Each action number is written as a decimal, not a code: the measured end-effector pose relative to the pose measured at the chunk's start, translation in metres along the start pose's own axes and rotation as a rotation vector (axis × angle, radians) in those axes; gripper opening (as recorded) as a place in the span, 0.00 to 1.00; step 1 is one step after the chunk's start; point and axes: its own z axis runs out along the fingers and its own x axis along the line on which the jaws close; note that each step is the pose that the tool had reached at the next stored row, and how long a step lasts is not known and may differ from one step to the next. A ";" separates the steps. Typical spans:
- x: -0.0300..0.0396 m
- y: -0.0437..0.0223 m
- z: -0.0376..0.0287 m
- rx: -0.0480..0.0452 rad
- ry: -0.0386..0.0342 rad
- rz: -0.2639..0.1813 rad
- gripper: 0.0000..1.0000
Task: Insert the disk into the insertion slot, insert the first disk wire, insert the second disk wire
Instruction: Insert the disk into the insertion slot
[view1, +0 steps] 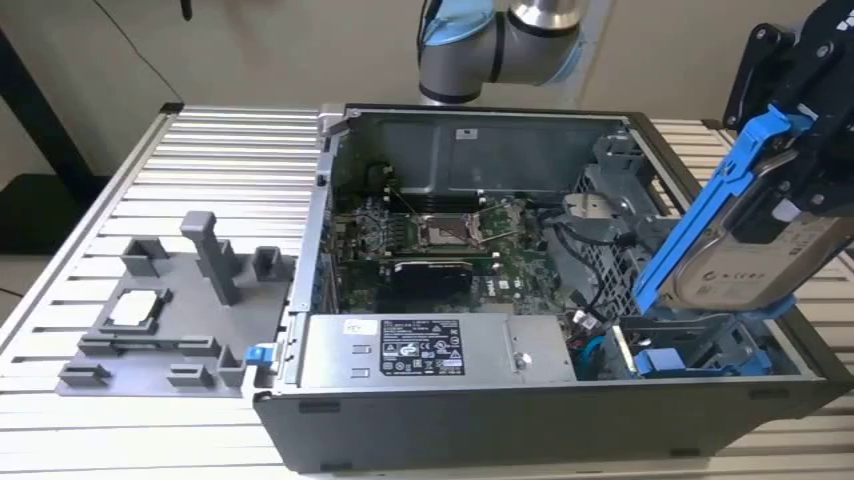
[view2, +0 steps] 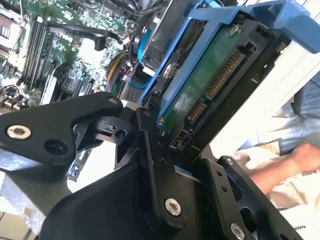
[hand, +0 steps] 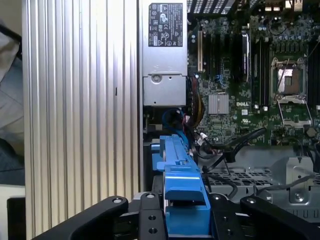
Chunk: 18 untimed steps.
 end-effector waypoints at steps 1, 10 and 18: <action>0.0000 -0.0003 0.0014 0.0000 0.0001 0.000 0.33; 0.0000 -0.0022 0.0121 0.0026 -0.0001 -0.002 0.33; -0.0002 -0.0055 0.0214 0.0036 0.0002 -0.002 0.33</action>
